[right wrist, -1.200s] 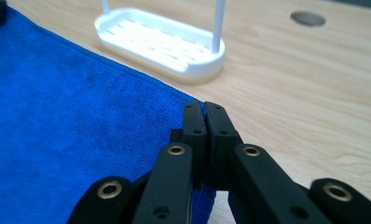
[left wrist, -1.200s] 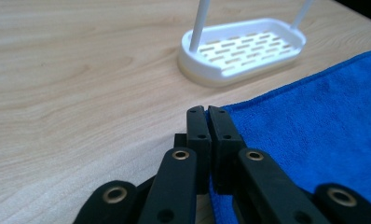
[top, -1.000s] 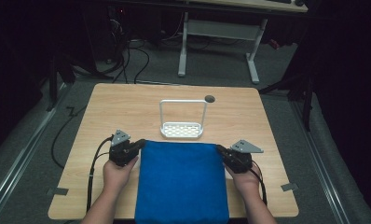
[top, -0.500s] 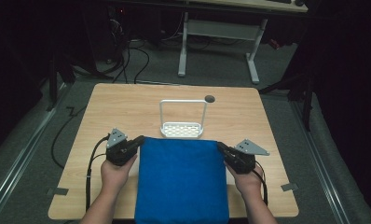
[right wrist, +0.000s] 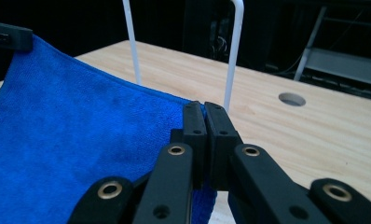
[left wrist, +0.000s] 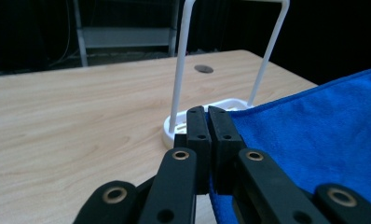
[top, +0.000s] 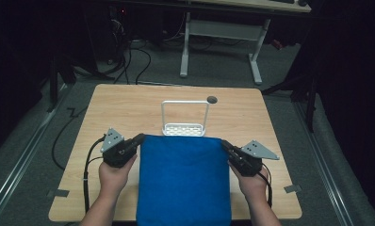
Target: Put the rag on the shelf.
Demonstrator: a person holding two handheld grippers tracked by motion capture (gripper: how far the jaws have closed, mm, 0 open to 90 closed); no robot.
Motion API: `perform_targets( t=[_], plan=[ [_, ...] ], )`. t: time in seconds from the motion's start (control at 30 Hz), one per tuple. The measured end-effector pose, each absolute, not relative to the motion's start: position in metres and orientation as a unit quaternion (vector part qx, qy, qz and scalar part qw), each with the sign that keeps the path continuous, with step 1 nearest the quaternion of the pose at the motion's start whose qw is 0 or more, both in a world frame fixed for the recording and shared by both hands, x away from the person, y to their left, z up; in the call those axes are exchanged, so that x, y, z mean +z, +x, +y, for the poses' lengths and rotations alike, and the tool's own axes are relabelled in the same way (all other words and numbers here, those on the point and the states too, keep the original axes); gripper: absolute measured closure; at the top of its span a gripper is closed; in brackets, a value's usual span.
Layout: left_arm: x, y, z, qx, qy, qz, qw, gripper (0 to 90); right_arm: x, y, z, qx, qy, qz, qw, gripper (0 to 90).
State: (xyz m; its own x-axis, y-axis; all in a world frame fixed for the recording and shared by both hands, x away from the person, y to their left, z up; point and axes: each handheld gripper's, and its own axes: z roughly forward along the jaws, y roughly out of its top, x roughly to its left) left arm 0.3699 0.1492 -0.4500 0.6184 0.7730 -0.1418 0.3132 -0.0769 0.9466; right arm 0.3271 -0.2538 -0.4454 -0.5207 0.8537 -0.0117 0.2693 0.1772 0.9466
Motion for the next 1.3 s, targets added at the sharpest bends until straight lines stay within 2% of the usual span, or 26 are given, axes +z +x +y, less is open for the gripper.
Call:
perform_targets(
  t=[0.57, 1.3],
  plan=[
    [-0.402, 0.350, 0.158, 0.252, 0.670, 0.354, 0.602, 88.6, -0.399, 0.311, -0.255, 0.554, 0.366, 0.671, 0.331, 88.8],
    [-0.364, 0.365, 0.153, 0.279, 0.652, 0.331, 0.623, 88.9, -0.356, 0.323, -0.251, 0.574, 0.342, 0.648, 0.364, 88.9]
  ],
)
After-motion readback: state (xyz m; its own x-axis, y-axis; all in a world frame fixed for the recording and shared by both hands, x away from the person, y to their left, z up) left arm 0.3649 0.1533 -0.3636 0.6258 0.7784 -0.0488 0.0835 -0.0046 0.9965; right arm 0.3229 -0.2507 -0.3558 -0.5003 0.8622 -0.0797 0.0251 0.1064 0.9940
